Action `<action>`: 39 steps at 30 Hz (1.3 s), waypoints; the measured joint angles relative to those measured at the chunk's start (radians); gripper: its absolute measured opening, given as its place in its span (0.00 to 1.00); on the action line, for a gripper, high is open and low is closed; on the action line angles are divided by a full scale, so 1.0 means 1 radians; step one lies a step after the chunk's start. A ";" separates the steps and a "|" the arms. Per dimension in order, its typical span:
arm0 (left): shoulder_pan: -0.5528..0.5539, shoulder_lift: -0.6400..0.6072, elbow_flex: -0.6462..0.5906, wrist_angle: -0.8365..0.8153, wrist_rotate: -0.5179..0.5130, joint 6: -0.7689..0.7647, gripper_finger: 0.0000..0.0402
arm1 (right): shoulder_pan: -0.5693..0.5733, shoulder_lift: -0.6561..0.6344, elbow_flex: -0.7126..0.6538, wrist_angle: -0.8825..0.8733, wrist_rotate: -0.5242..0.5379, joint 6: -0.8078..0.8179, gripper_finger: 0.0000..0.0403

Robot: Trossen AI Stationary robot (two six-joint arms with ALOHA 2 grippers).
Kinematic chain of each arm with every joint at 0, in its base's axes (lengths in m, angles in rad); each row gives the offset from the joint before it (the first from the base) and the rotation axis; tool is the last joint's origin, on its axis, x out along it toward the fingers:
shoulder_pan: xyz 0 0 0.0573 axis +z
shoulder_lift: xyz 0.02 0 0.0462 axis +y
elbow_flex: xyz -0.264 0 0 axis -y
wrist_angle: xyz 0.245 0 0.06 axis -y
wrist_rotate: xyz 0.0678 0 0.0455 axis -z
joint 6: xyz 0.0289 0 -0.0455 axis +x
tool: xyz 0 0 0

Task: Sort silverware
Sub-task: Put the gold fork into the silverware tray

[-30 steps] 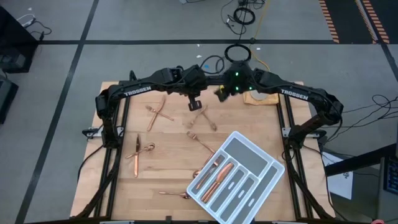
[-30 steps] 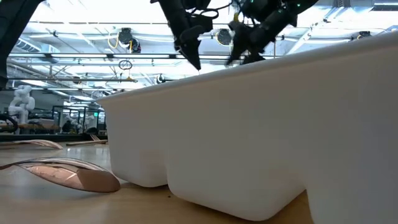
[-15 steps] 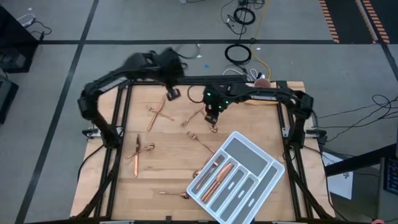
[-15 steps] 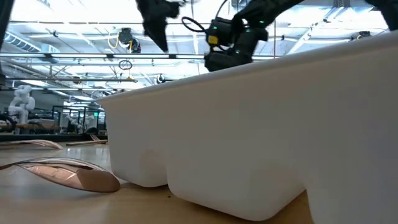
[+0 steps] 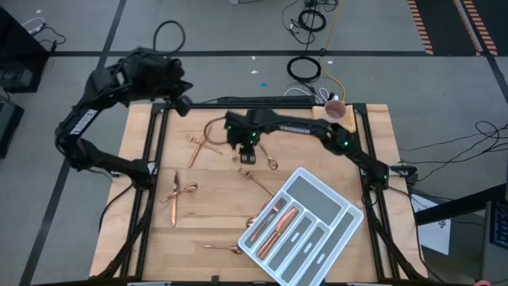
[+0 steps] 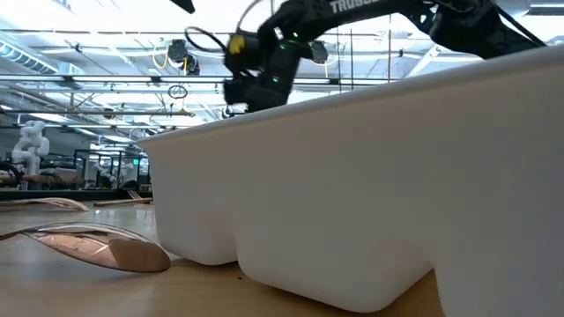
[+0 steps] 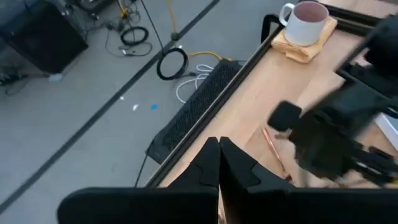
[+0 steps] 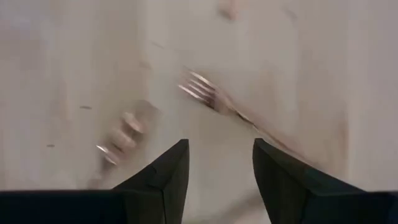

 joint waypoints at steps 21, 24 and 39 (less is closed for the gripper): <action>0.000 -0.099 0.000 -0.104 -0.112 0.063 0.00 | 0.146 0.151 0.026 0.172 0.388 0.069 0.41; 0.000 -0.099 0.000 -0.108 -0.113 0.065 0.00 | 0.136 0.151 0.026 0.188 0.372 0.104 0.41; 0.000 -0.099 0.000 -0.113 -0.108 0.092 0.00 | 0.139 0.207 0.026 0.249 0.399 0.194 0.41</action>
